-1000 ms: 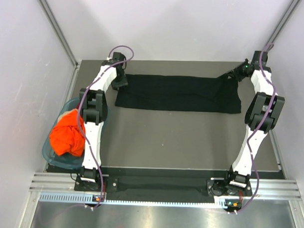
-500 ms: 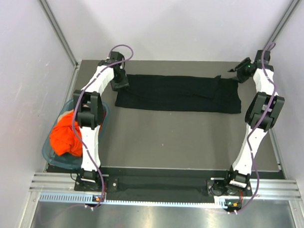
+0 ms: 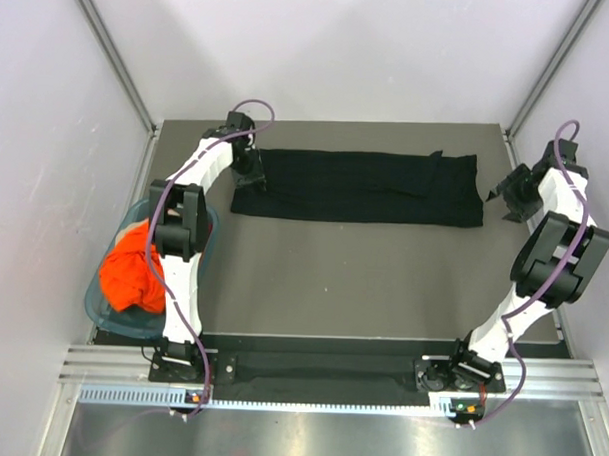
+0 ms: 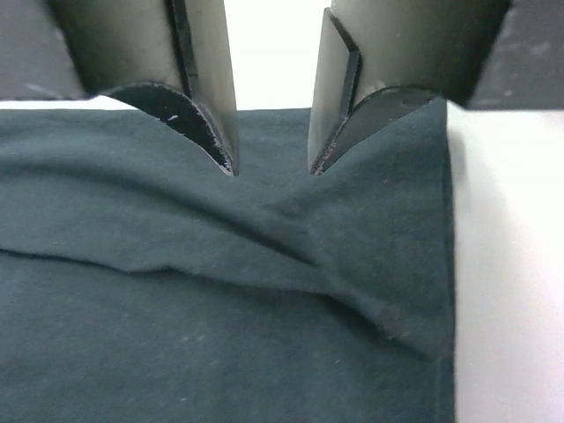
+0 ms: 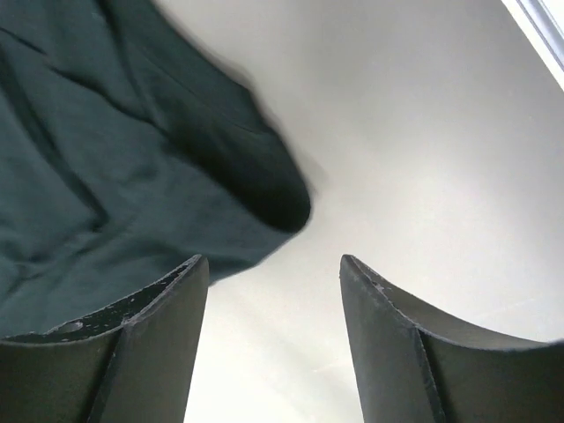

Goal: Fold and stack the t-shirts
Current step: Fold the tshirt

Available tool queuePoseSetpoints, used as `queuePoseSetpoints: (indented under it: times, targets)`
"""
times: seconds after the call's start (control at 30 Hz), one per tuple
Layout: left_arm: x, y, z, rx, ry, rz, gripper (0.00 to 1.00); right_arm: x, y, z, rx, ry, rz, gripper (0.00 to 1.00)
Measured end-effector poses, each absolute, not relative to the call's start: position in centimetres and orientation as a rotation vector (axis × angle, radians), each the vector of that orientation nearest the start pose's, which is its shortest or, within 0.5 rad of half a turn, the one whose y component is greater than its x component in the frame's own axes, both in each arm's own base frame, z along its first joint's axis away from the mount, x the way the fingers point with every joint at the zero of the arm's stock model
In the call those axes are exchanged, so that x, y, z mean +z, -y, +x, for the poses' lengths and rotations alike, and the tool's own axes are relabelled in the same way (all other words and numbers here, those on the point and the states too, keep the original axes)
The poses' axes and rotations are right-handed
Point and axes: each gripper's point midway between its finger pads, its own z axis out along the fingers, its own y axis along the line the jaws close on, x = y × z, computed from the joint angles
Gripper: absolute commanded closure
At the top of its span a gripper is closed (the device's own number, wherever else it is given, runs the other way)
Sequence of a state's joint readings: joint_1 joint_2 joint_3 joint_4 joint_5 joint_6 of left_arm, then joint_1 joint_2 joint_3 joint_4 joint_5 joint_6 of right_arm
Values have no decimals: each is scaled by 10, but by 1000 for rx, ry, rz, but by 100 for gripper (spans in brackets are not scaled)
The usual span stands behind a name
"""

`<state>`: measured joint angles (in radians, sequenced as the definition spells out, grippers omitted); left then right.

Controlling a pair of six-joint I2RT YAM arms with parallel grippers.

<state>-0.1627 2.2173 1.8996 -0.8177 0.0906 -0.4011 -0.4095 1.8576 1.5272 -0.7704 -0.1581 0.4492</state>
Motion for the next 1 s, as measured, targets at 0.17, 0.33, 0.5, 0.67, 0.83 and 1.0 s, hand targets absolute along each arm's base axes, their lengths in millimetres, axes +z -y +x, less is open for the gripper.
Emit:
queuePoseSetpoints:
  times: [0.17,0.33,0.5,0.67,0.83,1.0]
  targets:
    - [59,117,489,-324,-2724,-304,63,84,124,399,244,-2516,1048,37]
    - [42,117,490,-319,-2755,-327,65,59,116,401,311,-2566,1020,38]
    - [33,114,493,-308,-2772,-353,65,44,112,402,349,-2596,1007,43]
    - [33,110,498,-285,-2766,-382,64,43,112,406,365,-2587,989,54]
    - [31,105,500,-266,-2772,-408,64,34,113,408,367,-2591,998,73]
    - [31,103,500,-256,-2773,-411,64,24,113,409,390,-2593,1034,100]
